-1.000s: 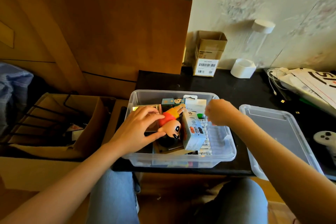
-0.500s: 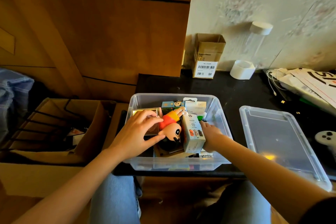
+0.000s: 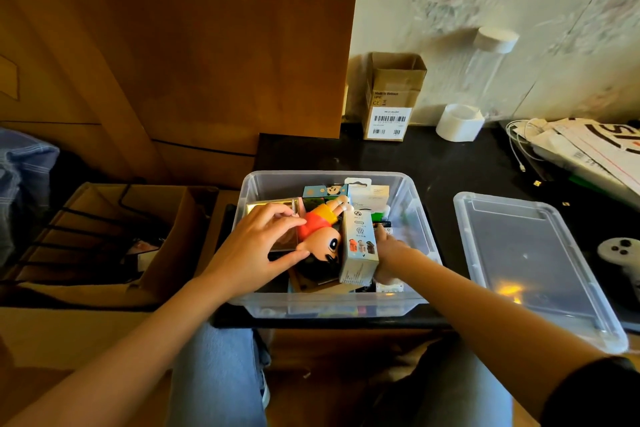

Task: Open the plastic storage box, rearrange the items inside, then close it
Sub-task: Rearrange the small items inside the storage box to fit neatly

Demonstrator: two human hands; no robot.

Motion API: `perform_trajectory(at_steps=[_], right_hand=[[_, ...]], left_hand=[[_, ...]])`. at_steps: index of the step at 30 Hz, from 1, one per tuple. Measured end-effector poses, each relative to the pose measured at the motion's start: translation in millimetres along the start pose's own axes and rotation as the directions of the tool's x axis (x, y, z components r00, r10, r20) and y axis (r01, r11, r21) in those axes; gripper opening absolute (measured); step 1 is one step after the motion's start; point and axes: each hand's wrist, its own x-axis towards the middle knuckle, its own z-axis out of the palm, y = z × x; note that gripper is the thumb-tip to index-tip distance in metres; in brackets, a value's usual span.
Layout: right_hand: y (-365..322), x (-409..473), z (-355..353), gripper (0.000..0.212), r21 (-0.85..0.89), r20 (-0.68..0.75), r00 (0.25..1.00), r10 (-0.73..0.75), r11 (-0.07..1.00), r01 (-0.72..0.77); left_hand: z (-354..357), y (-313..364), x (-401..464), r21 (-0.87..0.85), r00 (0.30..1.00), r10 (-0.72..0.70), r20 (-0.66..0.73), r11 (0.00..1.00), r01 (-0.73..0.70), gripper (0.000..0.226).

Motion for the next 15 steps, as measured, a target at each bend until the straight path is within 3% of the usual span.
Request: perform_trajectory(at_steps=[5, 10, 15], right_hand=[[4.6, -1.4, 3.7, 0.085, -0.089, -0.071, 0.997, 0.017, 0.996, -0.023], [3.2, -1.4, -6.0, 0.081, -0.024, -0.002, 1.0, 0.014, 1.0, -0.014], [13.3, -11.3, -27.7, 0.026, -0.021, -0.142, 0.99, -0.019, 1.0, 0.016]], left_hand=[[0.2, -0.1, 0.1, -0.002, 1.0, 0.0, 0.004, 1.0, 0.0, 0.047], [0.0, -0.3, -0.1, 0.001, 1.0, -0.008, 0.007, 1.0, 0.008, 0.048], [-0.8, 0.3, -0.5, -0.017, 0.999, -0.033, 0.013, 0.999, 0.033, 0.054]])
